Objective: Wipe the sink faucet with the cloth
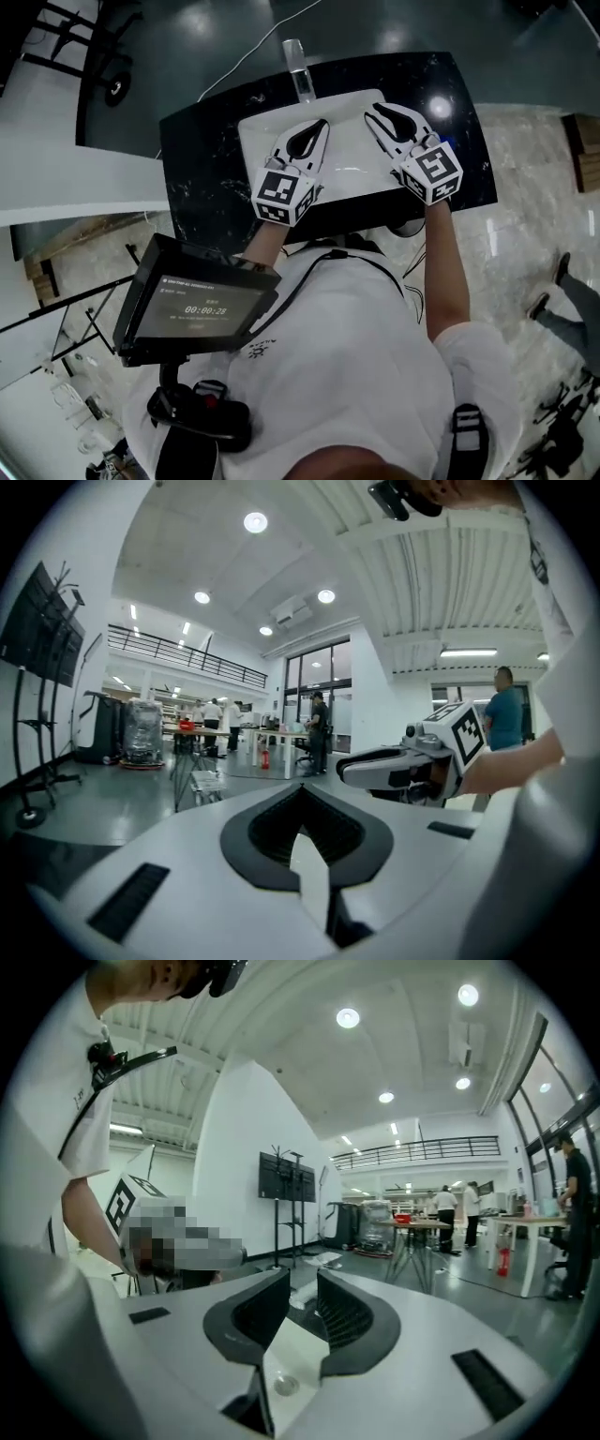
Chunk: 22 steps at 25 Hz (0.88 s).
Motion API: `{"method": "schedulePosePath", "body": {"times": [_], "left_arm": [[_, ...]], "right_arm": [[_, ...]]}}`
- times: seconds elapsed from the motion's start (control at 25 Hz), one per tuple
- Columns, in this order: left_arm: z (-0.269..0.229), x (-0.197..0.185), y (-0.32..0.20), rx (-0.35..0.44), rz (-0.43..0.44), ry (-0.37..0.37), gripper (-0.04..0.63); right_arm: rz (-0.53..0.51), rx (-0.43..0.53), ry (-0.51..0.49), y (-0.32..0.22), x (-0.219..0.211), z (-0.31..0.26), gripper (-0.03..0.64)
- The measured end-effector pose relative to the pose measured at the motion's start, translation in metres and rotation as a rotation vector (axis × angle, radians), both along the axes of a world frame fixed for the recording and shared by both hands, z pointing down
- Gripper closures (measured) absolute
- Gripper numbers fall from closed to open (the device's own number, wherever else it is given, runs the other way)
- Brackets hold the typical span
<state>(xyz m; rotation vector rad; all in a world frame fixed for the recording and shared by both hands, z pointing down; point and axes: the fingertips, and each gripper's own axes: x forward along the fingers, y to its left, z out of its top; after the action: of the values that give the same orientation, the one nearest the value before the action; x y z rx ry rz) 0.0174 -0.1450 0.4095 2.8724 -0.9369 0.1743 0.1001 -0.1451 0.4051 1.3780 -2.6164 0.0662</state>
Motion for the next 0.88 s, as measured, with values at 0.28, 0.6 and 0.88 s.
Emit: {"method": "schedulePosePath", "body": {"times": [0.28,0.6,0.88], "left_arm": [[0.010,-0.052,-0.013,0.010,-0.142,-0.017,0.594],[0.008,-0.086,0.001,-0.003,-0.113,0.030,0.594],[-0.002,-0.085,0.027,0.022,-0.098,0.036,0.594]], "right_arm": [[-0.179,0.020,-0.064,-0.015,-0.060,0.003,0.575],[-0.200,-0.010,-0.057,0.010,-0.105,-0.002,0.612],[-0.179,0.010,-0.102,0.048,-0.101,-0.016,0.612]]}}
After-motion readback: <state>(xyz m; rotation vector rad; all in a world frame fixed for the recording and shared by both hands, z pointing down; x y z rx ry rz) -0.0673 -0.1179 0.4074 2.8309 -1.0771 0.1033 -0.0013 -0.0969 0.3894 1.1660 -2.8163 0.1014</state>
